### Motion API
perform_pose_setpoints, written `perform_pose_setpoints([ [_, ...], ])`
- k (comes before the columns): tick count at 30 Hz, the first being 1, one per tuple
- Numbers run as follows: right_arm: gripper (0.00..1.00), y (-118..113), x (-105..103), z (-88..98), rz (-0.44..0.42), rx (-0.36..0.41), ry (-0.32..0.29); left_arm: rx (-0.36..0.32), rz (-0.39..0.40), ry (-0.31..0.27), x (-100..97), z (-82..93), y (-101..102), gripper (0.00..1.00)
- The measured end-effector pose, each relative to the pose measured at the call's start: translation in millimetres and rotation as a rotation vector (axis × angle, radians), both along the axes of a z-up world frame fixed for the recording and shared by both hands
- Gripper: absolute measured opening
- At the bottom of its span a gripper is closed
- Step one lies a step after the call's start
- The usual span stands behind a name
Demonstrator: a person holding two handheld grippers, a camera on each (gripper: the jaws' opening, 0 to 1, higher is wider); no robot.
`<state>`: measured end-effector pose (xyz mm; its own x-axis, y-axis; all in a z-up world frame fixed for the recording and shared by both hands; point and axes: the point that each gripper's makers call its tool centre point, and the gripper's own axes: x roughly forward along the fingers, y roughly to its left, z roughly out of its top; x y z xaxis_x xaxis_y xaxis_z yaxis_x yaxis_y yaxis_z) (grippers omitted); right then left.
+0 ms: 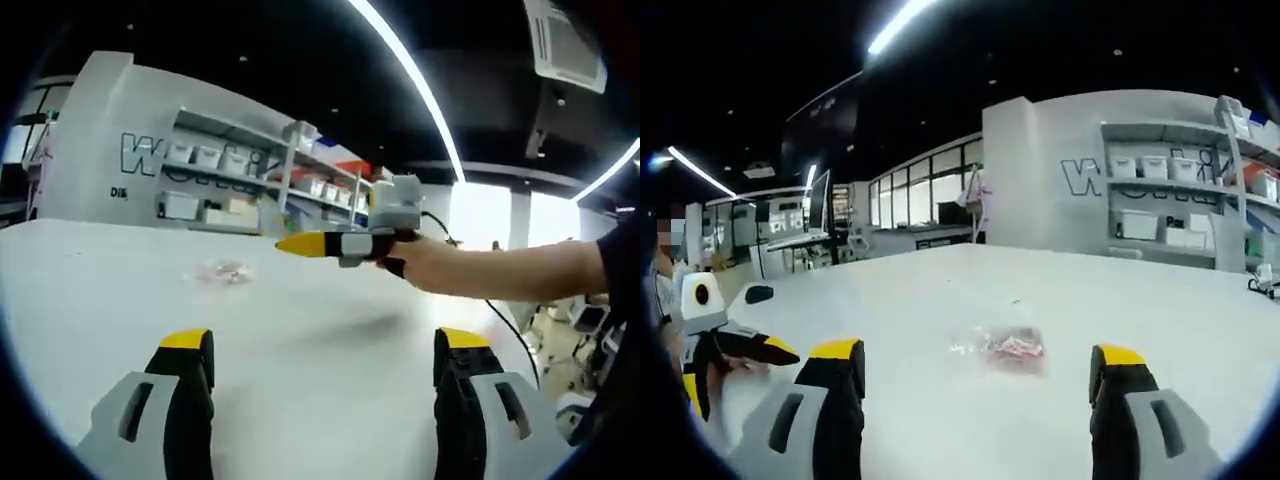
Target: Open the resealable bag by pulling the two sides of the seal apart until the entire bag opening is separated and visibly accessible.
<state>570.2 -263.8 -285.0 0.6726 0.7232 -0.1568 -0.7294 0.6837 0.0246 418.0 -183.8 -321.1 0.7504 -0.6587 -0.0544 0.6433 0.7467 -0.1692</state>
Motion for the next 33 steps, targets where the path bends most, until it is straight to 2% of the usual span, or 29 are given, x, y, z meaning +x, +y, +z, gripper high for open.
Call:
perform_pose_setpoints([
  [13,0.97,-37.3,-34.5,-2.9,-0.034,0.026,-0.006,0.017,0.009,0.003,-1.2,-3.3,-0.8,0.90],
  [23,0.99,-72.2,-67.1,-17.4,-0.061,0.029,-0.010,0.041,0.020,0.002,-3.3,-6.8,-0.6,0.90],
  [27,0.99,-79.1,-79.5,-17.7,-0.065,0.038,-0.015,0.023,0.033,0.000,-2.6,-4.9,2.8,0.90],
  [33,0.99,-86.4,-94.4,-24.3,-0.067,0.040,-0.036,0.034,0.036,0.002,-2.2,-6.9,3.0,0.90],
])
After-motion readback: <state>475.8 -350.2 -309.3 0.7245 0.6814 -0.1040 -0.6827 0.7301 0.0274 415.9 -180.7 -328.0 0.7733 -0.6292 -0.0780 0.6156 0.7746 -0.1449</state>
